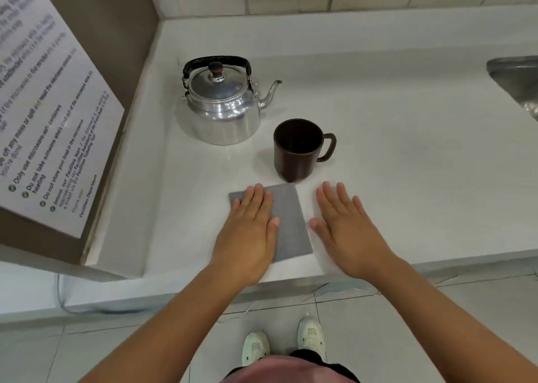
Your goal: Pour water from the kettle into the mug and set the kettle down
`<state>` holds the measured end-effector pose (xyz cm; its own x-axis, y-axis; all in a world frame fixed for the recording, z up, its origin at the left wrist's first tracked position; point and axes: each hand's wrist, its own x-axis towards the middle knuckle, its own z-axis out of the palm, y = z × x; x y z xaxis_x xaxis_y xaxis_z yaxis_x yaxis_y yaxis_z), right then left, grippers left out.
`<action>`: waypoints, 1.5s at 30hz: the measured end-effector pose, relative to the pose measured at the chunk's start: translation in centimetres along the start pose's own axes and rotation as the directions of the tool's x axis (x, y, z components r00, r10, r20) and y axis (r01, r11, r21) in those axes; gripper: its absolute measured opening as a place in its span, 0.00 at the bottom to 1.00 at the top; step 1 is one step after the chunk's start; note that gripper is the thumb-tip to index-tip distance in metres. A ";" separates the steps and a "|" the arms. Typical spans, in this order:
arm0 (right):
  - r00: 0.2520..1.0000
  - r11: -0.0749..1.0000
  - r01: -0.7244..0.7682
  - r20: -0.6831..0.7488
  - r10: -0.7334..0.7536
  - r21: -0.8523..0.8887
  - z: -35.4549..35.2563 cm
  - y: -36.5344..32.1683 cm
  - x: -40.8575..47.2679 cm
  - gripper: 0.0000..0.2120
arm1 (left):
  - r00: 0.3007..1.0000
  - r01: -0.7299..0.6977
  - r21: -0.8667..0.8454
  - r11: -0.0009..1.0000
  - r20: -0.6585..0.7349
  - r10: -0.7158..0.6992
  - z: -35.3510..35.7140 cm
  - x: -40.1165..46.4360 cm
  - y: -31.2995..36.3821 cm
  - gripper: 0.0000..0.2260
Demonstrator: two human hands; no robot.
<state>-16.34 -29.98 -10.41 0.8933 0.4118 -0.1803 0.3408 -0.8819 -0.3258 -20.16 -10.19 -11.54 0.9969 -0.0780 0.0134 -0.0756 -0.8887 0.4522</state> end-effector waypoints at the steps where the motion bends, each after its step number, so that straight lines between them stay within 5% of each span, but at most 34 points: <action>1: 0.999 0.999 -0.036 0.009 0.036 -0.027 -0.7 1.4 0.2 0.30 | 1.000 -0.009 0.072 0.997 0.028 0.007 0.4 -0.4 -0.2 0.26; 7: 0.999 0.998 0.032 0.043 -0.030 -0.050 -1.5 4.6 2.5 0.31 | 0.986 0.143 0.394 0.908 0.021 -0.165 -3.2 1.9 -6.4 0.25; 10: 0.998 0.999 0.047 0.036 -0.046 -0.017 -1.0 4.8 2.6 0.31 | 0.940 0.275 0.327 0.904 0.107 -0.325 -3.9 5.5 -6.6 0.25; 16: 0.998 0.998 0.056 0.043 -0.056 -0.009 -1.0 4.9 2.7 0.31 | 0.985 0.173 0.240 0.955 -0.027 -0.171 -0.7 4.8 -4.3 0.28; 21: 0.998 0.999 0.052 0.045 -0.051 -0.014 -1.1 4.8 2.6 0.31 | 0.944 0.326 0.297 0.898 -0.049 -0.326 -1.8 4.5 -5.6 0.28; 26: 0.997 0.999 0.051 0.058 -0.050 -0.017 -1.3 4.7 2.6 0.31 | 0.988 0.153 0.270 0.951 -0.012 -0.156 0.0 2.3 -2.7 0.28; 34: 0.997 0.999 0.048 0.063 -0.049 0.019 -1.1 4.8 2.6 0.31 | 0.973 0.229 0.284 0.931 -0.052 -0.224 -1.2 -3.6 -5.5 0.27; 45: 0.995 0.999 0.034 0.090 -0.034 0.006 -1.7 4.3 2.4 0.32 | 0.962 0.206 0.301 0.931 0.112 -0.249 -3.0 -3.0 -4.9 0.30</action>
<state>-12.21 -33.18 -10.69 0.8512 0.4605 -0.2518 0.3689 -0.8662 -0.3369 -22.67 -4.22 -11.12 0.9751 0.0958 -0.1998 0.1280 -0.9796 0.1550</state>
